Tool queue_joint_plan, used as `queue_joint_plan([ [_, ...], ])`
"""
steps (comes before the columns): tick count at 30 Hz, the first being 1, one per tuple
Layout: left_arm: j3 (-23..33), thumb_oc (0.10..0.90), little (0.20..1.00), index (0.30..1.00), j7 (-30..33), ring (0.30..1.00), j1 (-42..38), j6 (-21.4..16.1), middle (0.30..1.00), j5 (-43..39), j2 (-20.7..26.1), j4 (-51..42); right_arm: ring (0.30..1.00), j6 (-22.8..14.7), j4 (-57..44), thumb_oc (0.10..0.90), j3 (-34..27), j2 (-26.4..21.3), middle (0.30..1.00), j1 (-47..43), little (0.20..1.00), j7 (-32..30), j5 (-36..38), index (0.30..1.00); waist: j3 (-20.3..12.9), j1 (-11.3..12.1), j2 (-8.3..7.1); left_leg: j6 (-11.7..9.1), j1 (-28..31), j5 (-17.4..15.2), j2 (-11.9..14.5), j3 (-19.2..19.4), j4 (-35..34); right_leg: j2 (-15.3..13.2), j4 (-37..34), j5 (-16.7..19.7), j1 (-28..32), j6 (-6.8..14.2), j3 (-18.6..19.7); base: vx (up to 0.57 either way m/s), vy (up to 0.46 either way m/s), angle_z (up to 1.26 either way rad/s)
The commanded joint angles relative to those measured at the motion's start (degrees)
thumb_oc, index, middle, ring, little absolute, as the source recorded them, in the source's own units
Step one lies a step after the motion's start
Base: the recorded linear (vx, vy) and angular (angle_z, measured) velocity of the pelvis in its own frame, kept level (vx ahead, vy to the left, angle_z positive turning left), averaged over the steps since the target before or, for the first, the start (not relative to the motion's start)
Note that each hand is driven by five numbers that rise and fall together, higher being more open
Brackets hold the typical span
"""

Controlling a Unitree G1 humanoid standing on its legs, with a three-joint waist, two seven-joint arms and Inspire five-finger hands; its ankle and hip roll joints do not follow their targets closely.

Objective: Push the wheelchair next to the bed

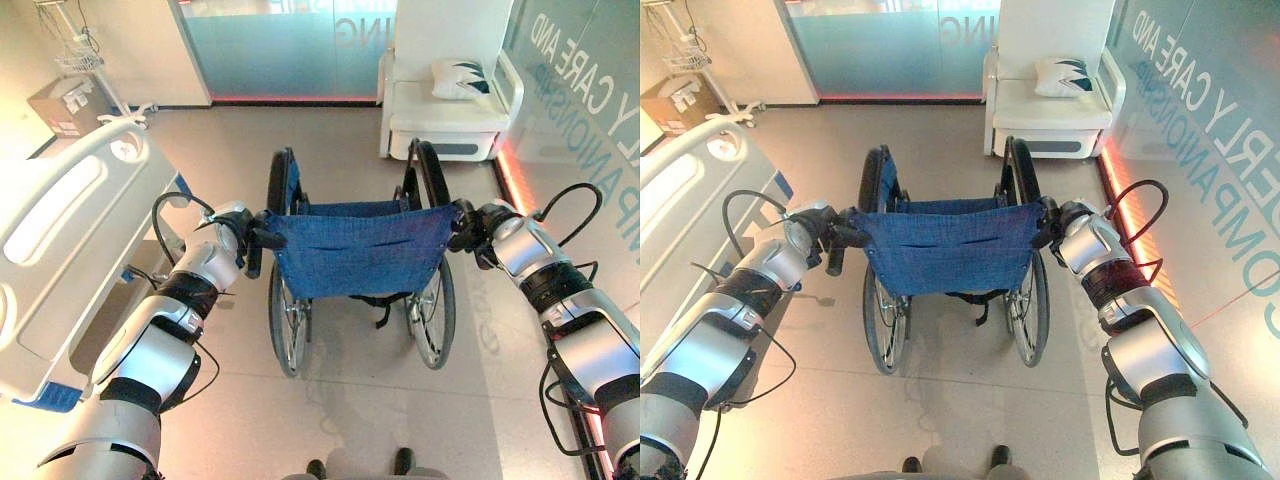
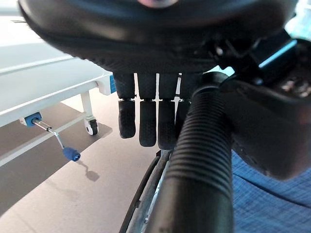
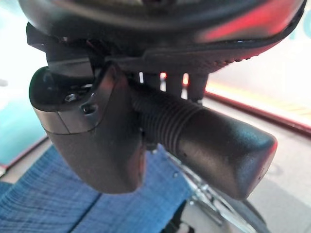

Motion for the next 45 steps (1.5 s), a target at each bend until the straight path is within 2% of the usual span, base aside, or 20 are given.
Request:
queue_joint_plan([
  [1,-3.1,0.400,0.300,0.300,1.9,0.300,6.7,-7.1,0.300,-2.9,1.6,2.3,0.300,-12.2,-2.3,0.400,3.0,-1.7,0.300,0.9,0.300,0.9,0.6,0.300,1.1,1.6,-2.26,0.5,-2.1,-1.1,-2.0,0.5,2.0,-0.3,5.0,-5.1,0.4,-0.4,0.5,0.00,0.000,0.00],
  [6,-3.3,0.400,0.300,0.300,2.9,0.300,4.8,-6.7,0.300,-5.2,1.7,1.6,0.300,-12.9,-1.9,0.400,3.1,-2.0,0.300,-0.6,0.300,0.5,-0.2,0.300,1.0,1.7,-2.25,0.5,-1.9,-1.3,-2.0,0.4,2.3,-0.3,5.4,-5.3,0.5,-0.5,0.3,0.01,0.002,0.00],
  [14,-6.3,0.400,0.300,0.300,-0.8,0.300,1.6,-6.2,0.300,-0.1,0.5,2.2,0.300,-12.2,-1.3,0.400,4.5,-2.5,0.300,-4.9,0.300,0.7,-2.6,0.300,1.9,1.7,-2.52,1.1,-2.1,-2.2,-2.3,0.1,3.5,-0.6,6.5,-5.8,0.4,-0.7,0.4,0.00,0.005,0.00],
  [21,-7.3,0.400,0.300,0.300,-1.1,0.300,0.3,-5.4,0.300,-1.4,-0.7,4.9,0.300,-13.8,-0.4,0.400,5.9,-1.9,0.300,-8.3,0.300,-0.7,-1.8,0.300,2.6,1.6,-2.77,2.1,-3.0,-3.5,-2.7,0.5,5.8,-1.7,8.8,-6.4,-0.7,-0.3,1.0,0.03,0.096,0.01],
  [25,-6.7,0.400,0.300,0.300,0.6,0.300,-0.6,-6.6,0.300,-3.9,0.0,5.6,0.300,-15.1,0.3,0.400,6.0,-1.0,0.300,-8.7,0.300,-1.1,0.2,0.300,4.2,2.0,-2.21,3.6,-4.4,-4.0,-3.1,0.9,7.6,-4.0,17.1,-8.2,-3.7,0.6,1.5,0.03,0.157,0.01],
  [28,-6.6,0.400,0.300,0.300,1.5,0.300,-1.6,-7.9,0.300,-5.8,1.3,5.0,0.300,-16.3,-0.1,0.400,6.0,-1.9,0.300,-8.3,0.300,-2.0,0.8,0.300,6.1,2.0,-1.46,4.9,-5.8,-4.2,-3.8,0.4,8.6,-6.2,31.0,-4.0,-9.7,1.7,3.3,0.04,0.146,-0.03],
  [29,-6.5,0.400,0.300,0.300,2.1,0.300,-1.6,-8.6,0.300,-6.5,2.1,3.9,0.300,-17.1,-0.7,0.400,5.5,-3.2,0.300,-7.1,0.300,-2.8,1.8,0.300,7.4,1.4,-1.16,5.2,-5.7,-4.6,-4.3,-0.9,9.2,-5.7,36.3,-1.5,-13.1,2.1,4.6,0.15,0.102,-0.05],
  [30,-6.4,0.400,0.300,0.300,2.3,0.300,-1.3,-8.5,0.300,-6.5,2.3,3.5,0.300,-17.5,-1.1,0.400,5.3,-3.6,0.300,-6.5,0.300,-2.9,1.7,0.300,7.7,1.2,-1.30,5.2,-5.5,-4.8,-4.7,-1.3,9.2,-5.9,36.2,-0.5,-13.8,2.2,4.8,0.28,0.010,0.06],
  [31,-5.8,0.400,0.300,0.300,2.9,0.300,-0.2,-8.1,0.300,-6.5,2.3,2.2,0.300,-17.8,-2.3,0.400,4.7,-4.1,0.300,-5.0,0.300,-2.9,1.1,0.300,8.3,0.8,-2.03,5.0,-4.7,-5.3,-5.7,-2.0,9.2,-6.7,32.2,2.0,-15.0,2.5,4.8,0.35,-0.089,0.11],
  [33,-3.8,0.400,0.300,0.300,3.9,0.300,2.1,-6.1,0.300,-6.0,2.3,-1.7,0.300,-18.1,-4.8,0.400,2.8,-4.6,0.300,-2.7,0.300,-2.4,-1.0,0.300,9.4,-0.4,-2.90,4.3,-2.3,-6.8,-7.3,-3.5,8.6,-8.0,22.1,4.8,-16.9,2.7,4.4,0.35,-0.139,0.01],
  [34,-3.6,0.400,0.300,0.300,4.0,0.300,2.4,-5.8,0.300,-6.1,2.4,-2.3,0.300,-18.0,-5.3,0.400,2.6,-4.7,0.300,-2.4,0.300,-2.4,-1.4,0.300,9.6,-0.8,-2.86,4.2,-1.7,-7.3,-7.3,-3.9,8.4,-8.0,19.5,5.1,-17.0,2.9,4.2,0.32,-0.192,-0.11],
  [35,-2.8,0.400,0.300,0.300,4.6,0.300,2.6,-5.5,0.300,-6.7,2.8,-3.3,0.300,-18.3,-6.1,0.400,1.8,-5.1,0.300,-1.9,0.300,-2.0,-2.6,0.300,10.1,-1.8,-3.06,4.1,-0.2,-8.6,-7.8,-4.8,7.8,-8.0,11.9,6.9,-18.7,3.6,4.4,0.38,-0.225,0.01],
  [37,-2.2,0.400,0.300,0.300,5.2,0.300,2.0,-7.0,0.300,-7.1,3.5,-3.0,0.300,-18.8,-6.1,0.400,1.2,-5.9,0.300,-2.3,0.300,-0.8,-3.3,0.300,10.4,-2.9,-2.69,4.5,0.8,-10.1,-7.7,-6.3,7.8,-6.7,5.0,8.2,-19.4,4.1,7.1,0.38,-0.262,0.31],
  [39,-1.9,0.400,0.300,0.300,5.5,0.300,1.4,-7.9,0.300,-7.5,3.9,-2.8,0.300,-18.9,-5.7,0.400,1.3,-6.2,0.300,-3.2,0.300,-0.5,-3.2,0.300,10.3,-3.2,-2.83,4.5,0.7,-11.0,-7.6,-6.9,8.5,-6.1,5.1,8.3,-19.1,3.9,8.3,0.19,-0.247,0.46],
  [40,-1.7,0.400,0.300,0.300,5.6,0.300,0.8,-9.5,0.300,-8.1,4.3,-2.1,0.300,-18.6,-4.9,0.400,1.9,-6.5,0.300,-3.7,0.300,-1.2,-1.6,0.300,9.9,-3.3,-3.52,4.5,-0.8,-11.9,-7.4,-7.1,11.1,-5.9,4.4,7.5,-18.4,4.0,9.0,0.27,-0.368,0.50],
  [42,-2.5,0.400,0.300,0.300,6.4,0.300,0.4,-10.6,0.300,-11.4,4.2,-1.2,0.300,-18.1,-4.4,0.400,2.8,-6.8,0.300,-4.0,0.300,-0.6,-0.1,0.300,8.8,-3.9,-4.33,2.9,-0.7,-13.7,-4.1,-5.1,15.2,-6.8,10.2,6.2,-19.0,4.0,8.3,0.41,-0.394,0.62],
  [45,-2.9,0.400,0.300,0.300,7.2,0.300,0.8,-11.6,0.300,-12.5,3.6,-0.9,0.300,-18.3,-3.7,0.400,2.8,-7.7,0.300,-2.6,0.300,0.1,1.2,0.300,7.4,-5.3,-4.37,0.6,2.5,-13.2,1.7,-2.2,14.5,-6.8,13.8,4.5,-19.7,3.1,6.6,0.41,-0.256,0.53],
])
